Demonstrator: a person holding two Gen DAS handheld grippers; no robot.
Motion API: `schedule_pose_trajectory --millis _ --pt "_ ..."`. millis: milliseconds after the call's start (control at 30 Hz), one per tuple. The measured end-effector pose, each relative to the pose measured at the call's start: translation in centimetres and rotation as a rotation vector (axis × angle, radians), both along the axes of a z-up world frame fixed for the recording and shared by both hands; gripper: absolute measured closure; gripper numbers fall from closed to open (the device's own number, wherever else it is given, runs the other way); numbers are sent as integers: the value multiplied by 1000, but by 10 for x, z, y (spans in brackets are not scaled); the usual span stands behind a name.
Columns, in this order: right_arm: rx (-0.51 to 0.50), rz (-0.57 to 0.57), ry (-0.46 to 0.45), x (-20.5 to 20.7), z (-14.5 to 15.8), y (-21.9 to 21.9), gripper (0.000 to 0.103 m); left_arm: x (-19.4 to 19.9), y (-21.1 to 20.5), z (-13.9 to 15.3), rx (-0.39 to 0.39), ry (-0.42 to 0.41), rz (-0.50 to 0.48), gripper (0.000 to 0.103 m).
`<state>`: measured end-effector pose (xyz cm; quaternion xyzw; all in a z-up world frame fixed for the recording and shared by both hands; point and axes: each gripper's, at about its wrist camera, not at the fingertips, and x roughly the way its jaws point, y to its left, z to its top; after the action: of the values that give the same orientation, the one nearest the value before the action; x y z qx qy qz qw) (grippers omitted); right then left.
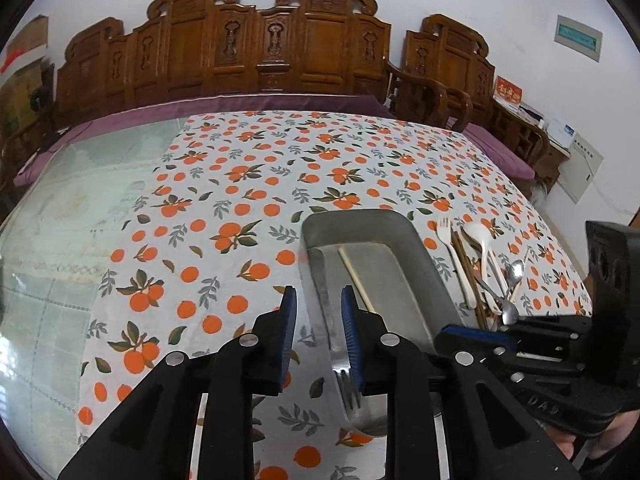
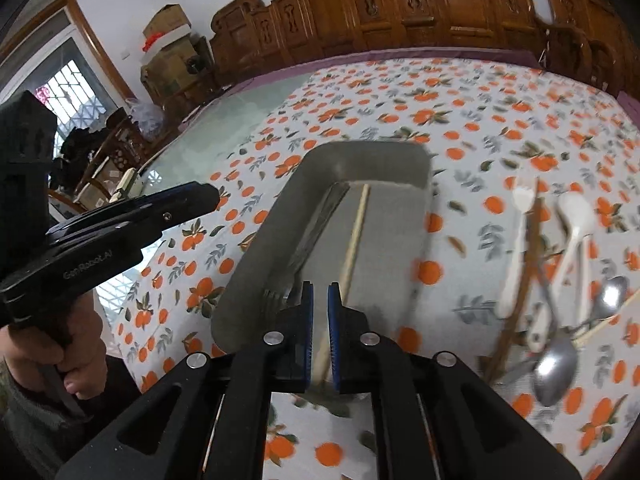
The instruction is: Organize utensils
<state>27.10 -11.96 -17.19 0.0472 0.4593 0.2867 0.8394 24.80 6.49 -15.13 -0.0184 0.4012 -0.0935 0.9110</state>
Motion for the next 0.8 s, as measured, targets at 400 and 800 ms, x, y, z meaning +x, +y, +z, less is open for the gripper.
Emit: schedule_pose_trajectory --millis 400,800 --pt "-227 -122 -173 -28 31 -105 84 -11 -44 5 -19 -45 -76 43" --pt "-265 -176 -117 -28 -8 -146 72 -23 -92 1 -28 -65 -145 43"
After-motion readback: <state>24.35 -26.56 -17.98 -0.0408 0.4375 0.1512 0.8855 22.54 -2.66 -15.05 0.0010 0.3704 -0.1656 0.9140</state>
